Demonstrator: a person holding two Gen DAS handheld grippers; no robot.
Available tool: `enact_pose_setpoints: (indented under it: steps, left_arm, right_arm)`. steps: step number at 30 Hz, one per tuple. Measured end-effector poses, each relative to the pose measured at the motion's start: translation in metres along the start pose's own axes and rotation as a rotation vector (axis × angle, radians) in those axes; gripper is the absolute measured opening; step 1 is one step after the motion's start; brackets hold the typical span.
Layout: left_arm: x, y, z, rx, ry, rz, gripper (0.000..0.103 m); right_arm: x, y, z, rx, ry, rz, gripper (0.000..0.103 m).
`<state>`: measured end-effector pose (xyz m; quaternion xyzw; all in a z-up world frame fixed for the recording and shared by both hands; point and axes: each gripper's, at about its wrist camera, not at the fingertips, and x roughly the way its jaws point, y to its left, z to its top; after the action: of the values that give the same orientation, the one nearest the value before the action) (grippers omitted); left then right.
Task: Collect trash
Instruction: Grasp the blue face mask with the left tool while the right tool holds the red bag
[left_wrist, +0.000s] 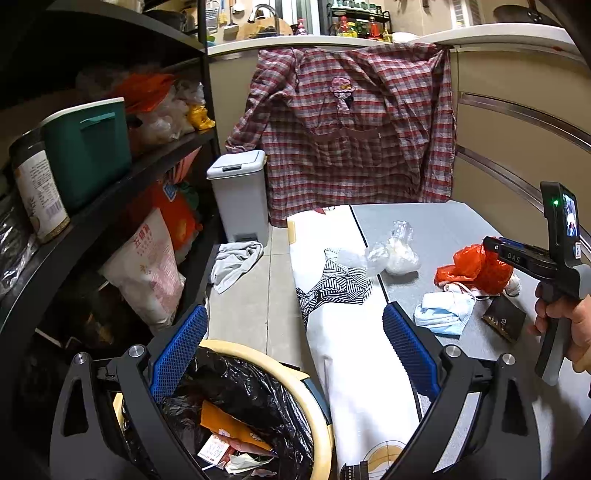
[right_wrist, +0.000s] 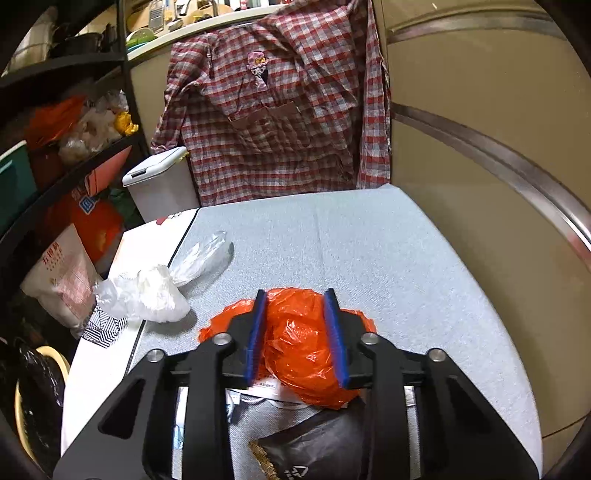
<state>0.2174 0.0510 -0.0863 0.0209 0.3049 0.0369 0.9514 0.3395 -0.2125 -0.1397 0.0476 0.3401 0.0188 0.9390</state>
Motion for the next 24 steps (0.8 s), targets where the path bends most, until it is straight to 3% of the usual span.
enact_pose_setpoints:
  steps: [6,14,19,24]
  left_arm:
    - [-0.008,-0.006,0.003,-0.001,-0.019,-0.014,0.093]
    - [-0.021,-0.016,0.008,-0.040,-0.044,-0.089,0.093]
    - [-0.020,-0.032,0.004,-0.026,-0.068,-0.160,0.093]
    - [-0.002,-0.058,-0.005,0.000,-0.038,-0.255,0.093]
  right_arm:
    - [-0.029,-0.003,0.008,-0.011,-0.051,-0.032,0.023]
    - [-0.127,-0.016,0.036,0.078,-0.141,-0.055,0.024]
    - [-0.192,-0.033,0.024,0.167,-0.172,-0.088,0.024]
    - [-0.223,-0.053,0.000,0.257,-0.176,-0.109,0.024]
